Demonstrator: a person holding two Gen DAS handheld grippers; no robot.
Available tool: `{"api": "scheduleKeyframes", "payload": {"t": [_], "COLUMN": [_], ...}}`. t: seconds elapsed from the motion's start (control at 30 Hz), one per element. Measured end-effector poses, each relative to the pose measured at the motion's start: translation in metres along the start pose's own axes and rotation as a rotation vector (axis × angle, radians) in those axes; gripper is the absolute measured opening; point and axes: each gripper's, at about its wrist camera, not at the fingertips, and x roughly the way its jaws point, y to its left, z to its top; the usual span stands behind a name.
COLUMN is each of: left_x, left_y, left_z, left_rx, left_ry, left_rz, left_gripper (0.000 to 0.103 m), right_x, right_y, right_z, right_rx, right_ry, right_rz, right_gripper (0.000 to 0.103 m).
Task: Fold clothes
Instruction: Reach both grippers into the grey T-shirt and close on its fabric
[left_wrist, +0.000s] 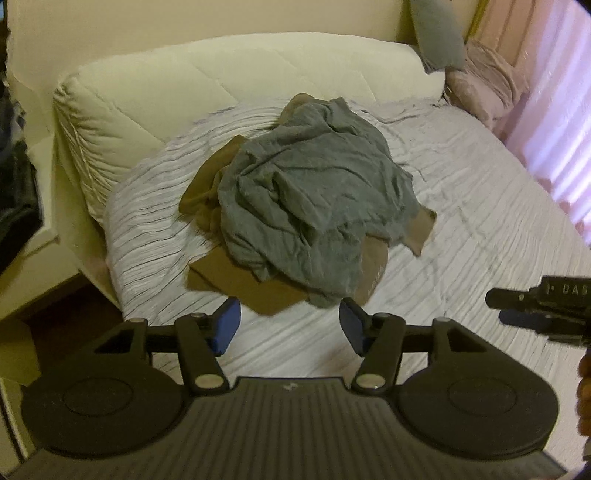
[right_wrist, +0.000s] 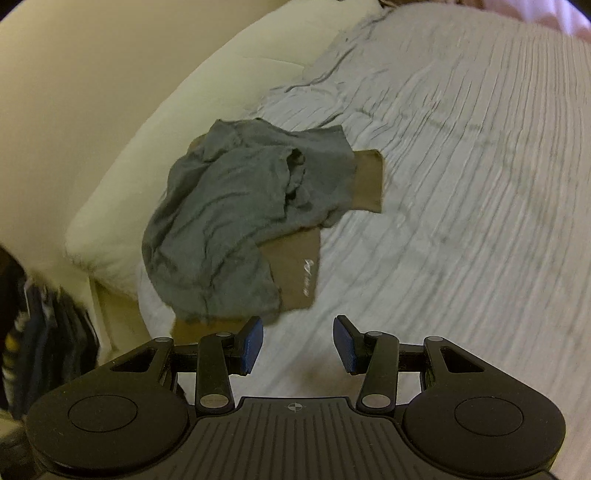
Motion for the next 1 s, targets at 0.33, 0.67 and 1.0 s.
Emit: {"api": "scheduleKeyframes", "payload": {"t": [0.33, 0.67, 1.0], "left_x": [0.078, 0.137, 0.179], "left_y": [0.037, 0.074, 0.087], "left_z": [0.047, 0.074, 0.087], "left_rx": [-0.186, -0.450, -0.588], "left_ry": [0.046, 0.029, 0.011], "left_rz": [-0.100, -0.184, -0.204], "left_gripper": [0.054, 0.055, 0.057], "right_x": [0.072, 0.138, 0.197], "right_y": [-0.022, -0.053, -0.050], "right_z": [0.043, 0.083, 0.108], "right_rx": [0.196, 0.400, 0.414], "right_ry": [0.004, -0.039, -0.022], "right_rz": [0.096, 0.196, 0.284], "right_gripper": [0.046, 0.046, 0.046]}}
